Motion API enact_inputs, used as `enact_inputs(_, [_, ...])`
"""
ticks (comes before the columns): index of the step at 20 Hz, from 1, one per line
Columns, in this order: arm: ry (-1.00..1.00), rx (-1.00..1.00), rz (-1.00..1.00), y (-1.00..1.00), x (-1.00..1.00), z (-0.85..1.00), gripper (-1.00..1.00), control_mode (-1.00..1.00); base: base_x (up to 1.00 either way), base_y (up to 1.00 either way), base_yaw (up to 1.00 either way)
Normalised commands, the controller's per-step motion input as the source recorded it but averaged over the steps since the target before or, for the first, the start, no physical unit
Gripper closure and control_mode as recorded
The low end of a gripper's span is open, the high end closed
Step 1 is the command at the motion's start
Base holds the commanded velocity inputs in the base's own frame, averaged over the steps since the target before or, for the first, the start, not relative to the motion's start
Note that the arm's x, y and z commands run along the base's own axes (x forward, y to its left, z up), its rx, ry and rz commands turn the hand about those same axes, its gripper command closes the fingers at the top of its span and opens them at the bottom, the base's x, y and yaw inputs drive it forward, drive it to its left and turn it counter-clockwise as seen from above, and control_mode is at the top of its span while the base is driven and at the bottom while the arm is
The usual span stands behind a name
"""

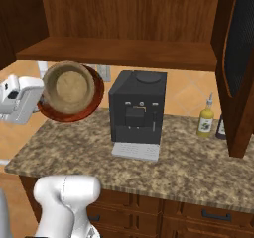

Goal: Pick up the bowls on the counter and stack them on top of one another in the open cabinet. Place the smaller bowl on top of the larger bowl.

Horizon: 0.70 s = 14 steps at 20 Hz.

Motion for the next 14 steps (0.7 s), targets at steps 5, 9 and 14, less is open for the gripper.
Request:
enact_inputs(5, [0.07, -0.13, 0.02, 0.01, 0.70, 1.00, 1.00, -1.00, 0.00, 0.00, 0.00])
enact_inputs(9, [0.26, -0.13, 0.04, 0.00, 1.00, 0.81, 1.00, -1.00, 0.00, 0.00, 0.00])
enact_inputs(14, [0.24, -0.20, 0.07, -0.06, 1.00, 0.38, 1.00, -1.00, 0.00, 0.00, 0.00])
